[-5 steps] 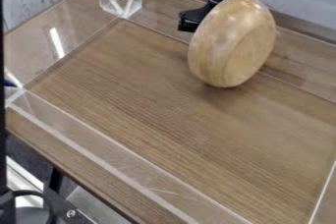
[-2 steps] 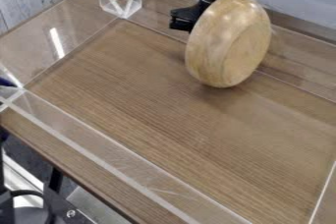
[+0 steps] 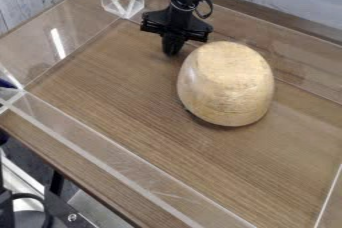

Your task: Remove the green block from inside the brown bowl and put it on the table

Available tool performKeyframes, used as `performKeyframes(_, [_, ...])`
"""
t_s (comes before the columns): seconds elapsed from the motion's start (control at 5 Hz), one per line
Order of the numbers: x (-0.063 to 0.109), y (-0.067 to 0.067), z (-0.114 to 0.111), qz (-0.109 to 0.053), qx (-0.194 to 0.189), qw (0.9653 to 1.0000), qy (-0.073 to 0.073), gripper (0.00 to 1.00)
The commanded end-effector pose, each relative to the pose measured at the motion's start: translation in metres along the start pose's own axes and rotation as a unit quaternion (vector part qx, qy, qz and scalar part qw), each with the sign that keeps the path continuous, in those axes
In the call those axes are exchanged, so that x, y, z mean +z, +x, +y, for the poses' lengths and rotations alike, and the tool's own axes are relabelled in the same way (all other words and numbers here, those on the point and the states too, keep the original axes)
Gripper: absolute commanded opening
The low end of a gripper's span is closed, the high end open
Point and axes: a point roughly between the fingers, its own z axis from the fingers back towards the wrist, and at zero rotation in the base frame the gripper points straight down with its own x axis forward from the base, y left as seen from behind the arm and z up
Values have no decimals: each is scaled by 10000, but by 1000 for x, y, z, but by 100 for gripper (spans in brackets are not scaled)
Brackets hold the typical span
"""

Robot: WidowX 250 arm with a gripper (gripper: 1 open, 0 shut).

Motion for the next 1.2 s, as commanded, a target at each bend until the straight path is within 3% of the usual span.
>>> performKeyframes(0.0, [8,-1,9,-42,231,9997,-10,0])
performKeyframes(0.2, [13,-4,21,35,247,9997,-66,0])
performKeyframes(0.6, [8,-12,53,185,338,9993,-9,0])
performKeyframes(1.0, [2,-12,72,206,501,9985,-84,0])
